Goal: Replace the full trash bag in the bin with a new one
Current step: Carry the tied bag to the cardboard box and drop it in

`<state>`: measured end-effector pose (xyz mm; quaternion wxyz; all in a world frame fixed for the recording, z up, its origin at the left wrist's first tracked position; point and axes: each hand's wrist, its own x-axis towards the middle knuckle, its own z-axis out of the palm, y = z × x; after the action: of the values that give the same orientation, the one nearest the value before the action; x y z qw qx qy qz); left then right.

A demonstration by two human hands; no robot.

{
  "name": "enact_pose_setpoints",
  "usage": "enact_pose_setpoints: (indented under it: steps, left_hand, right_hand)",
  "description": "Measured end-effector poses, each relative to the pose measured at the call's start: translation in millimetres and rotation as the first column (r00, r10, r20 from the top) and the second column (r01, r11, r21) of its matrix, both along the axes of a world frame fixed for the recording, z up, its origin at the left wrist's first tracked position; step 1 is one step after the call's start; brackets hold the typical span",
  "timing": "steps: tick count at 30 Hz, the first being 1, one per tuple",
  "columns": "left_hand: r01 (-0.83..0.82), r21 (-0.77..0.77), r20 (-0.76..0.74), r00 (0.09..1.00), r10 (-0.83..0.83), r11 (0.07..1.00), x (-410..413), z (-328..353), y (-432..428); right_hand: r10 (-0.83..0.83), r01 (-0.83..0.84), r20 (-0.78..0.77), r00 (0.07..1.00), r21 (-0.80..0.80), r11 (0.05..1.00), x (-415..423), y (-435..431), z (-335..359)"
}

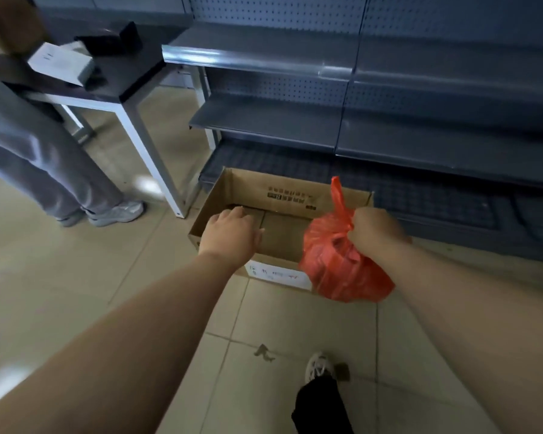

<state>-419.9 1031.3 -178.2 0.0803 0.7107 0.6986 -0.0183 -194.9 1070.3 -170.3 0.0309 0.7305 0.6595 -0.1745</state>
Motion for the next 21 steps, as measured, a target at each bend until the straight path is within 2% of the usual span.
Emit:
enact_pose_setpoints:
  steps: [6, 16, 21]
  left_hand:
    - [-0.021, -0.037, 0.027, 0.999, 0.022, 0.999, 8, -25, 89]
    - [-0.027, -0.075, 0.017, 0.999, 0.028, 0.997, 0, -56, 183]
    - [0.039, -0.113, 0.018, 0.999, -0.037, 0.993, -6, -54, 213]
  right_hand:
    - [0.07, -0.069, 0.007, 0.998, -0.055, 0.996, -7, 83, -35]
    - [0.007, -0.014, -0.071, 0.997, -0.095, 0.995, -22, 188, -73]
    - [-0.056, 0.056, -0.125, 0.991, -0.008, 0.998, -21, 211, -62]
